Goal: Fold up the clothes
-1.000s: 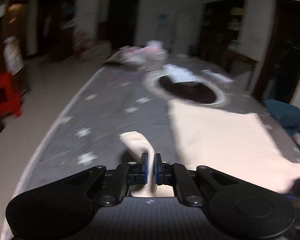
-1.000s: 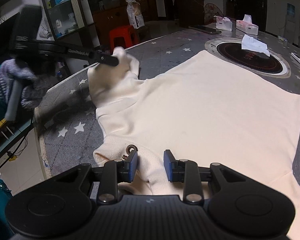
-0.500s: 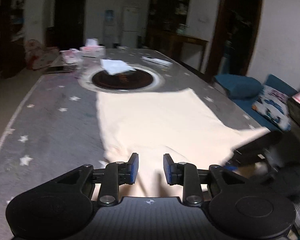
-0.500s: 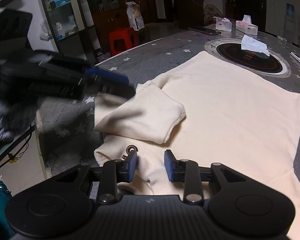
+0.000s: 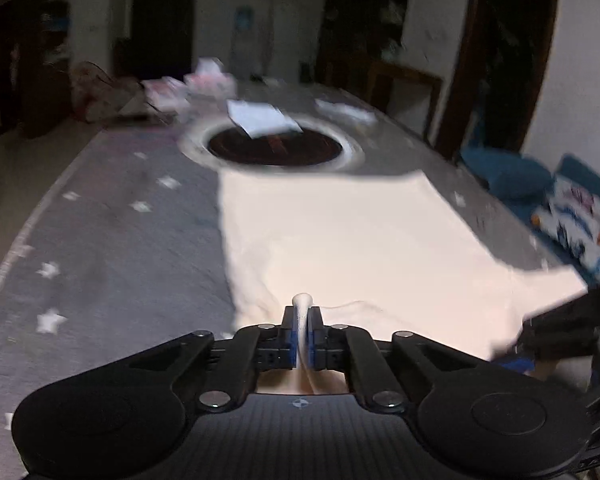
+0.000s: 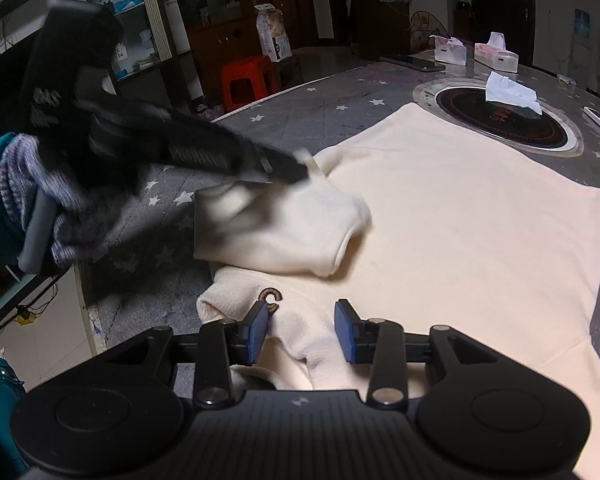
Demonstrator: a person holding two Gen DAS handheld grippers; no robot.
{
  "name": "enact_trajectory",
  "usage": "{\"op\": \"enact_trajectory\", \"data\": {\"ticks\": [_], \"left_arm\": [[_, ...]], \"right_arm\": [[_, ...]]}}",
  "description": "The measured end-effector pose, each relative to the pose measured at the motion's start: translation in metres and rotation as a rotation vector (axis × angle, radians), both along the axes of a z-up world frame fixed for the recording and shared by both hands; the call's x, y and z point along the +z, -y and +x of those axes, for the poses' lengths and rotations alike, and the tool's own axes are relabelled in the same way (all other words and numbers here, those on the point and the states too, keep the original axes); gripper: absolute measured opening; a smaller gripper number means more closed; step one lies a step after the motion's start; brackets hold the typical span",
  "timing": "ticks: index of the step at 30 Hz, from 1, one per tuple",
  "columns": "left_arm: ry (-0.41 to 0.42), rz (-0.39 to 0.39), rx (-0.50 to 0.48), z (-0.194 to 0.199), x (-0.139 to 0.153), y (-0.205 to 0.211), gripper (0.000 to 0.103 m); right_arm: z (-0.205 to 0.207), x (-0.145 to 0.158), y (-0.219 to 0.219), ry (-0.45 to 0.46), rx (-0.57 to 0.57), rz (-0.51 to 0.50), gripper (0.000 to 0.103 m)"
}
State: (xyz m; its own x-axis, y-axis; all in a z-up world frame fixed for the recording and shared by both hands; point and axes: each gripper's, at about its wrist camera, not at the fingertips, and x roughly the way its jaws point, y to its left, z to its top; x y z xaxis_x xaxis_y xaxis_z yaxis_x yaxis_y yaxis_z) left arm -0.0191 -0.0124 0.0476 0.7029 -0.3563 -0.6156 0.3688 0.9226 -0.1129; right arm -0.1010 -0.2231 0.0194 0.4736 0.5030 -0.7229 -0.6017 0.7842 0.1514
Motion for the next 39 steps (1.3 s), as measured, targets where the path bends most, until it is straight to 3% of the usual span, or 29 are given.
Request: {"op": "enact_trajectory", "data": {"ticks": [6,10,24,34,39], "left_arm": [[0.132,-0.043,0.272,-0.001,0.033,-0.073,0.005],[0.172,-0.053,0.465,0.003,0.037,-0.124,0.005],[0.072,0.092,0.59,0.01,-0.026,-0.166,0.005],[0.032,0.127,0.623,0.004,-0.033,-0.171,0.005],[0.005,0.126,0.598,0.002,-0.03,-0.17,0.01]], "right_arm": [[0.0,0.0,-0.001,0.0,0.0,-0.006,0.037],[-0.001,0.0,-0.003,0.0,0.0,-0.014,0.038],[-0.002,0.002,-0.007,-0.007,0.022,-0.053,0.04],[-0.01,0.001,-0.008,-0.006,0.076,-0.081,0.042],[-0.013,0.009,0.001,0.002,0.032,-0.02,0.04]]}}
